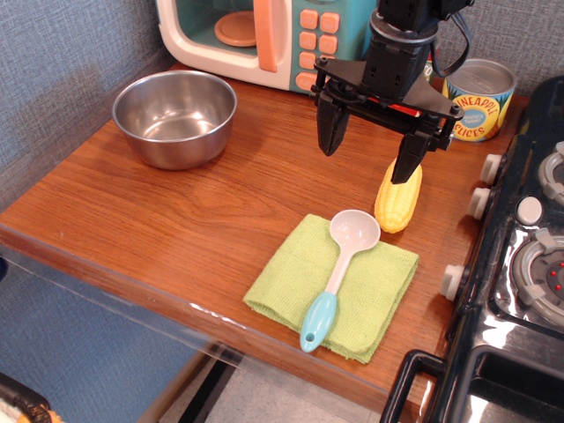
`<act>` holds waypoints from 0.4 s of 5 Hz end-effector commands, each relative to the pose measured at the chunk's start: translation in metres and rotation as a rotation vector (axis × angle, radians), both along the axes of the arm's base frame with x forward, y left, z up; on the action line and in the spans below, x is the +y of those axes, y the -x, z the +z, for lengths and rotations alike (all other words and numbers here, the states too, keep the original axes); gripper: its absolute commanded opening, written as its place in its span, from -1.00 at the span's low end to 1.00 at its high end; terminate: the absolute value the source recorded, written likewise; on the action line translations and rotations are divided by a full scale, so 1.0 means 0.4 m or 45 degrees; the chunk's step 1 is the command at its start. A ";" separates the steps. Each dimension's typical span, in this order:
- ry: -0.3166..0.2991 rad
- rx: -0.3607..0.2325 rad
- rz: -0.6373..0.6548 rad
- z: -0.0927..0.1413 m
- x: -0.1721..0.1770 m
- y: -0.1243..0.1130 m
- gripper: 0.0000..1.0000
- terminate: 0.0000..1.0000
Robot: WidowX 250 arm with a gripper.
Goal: Place the ladle in front of the canned tomatoes.
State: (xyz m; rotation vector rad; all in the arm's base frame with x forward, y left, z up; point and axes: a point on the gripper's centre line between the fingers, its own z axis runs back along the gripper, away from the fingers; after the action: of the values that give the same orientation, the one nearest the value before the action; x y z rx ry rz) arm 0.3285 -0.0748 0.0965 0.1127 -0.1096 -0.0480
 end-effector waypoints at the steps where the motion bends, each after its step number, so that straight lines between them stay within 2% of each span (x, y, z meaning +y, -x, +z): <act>1: 0.000 0.000 0.000 0.000 0.000 0.000 1.00 -1.00; 2: 0.013 -0.011 0.031 -0.002 0.020 0.007 1.00 -1.00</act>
State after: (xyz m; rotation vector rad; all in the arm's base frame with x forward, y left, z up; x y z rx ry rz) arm 0.3187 -0.0695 0.0748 0.1128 -0.0546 -0.0309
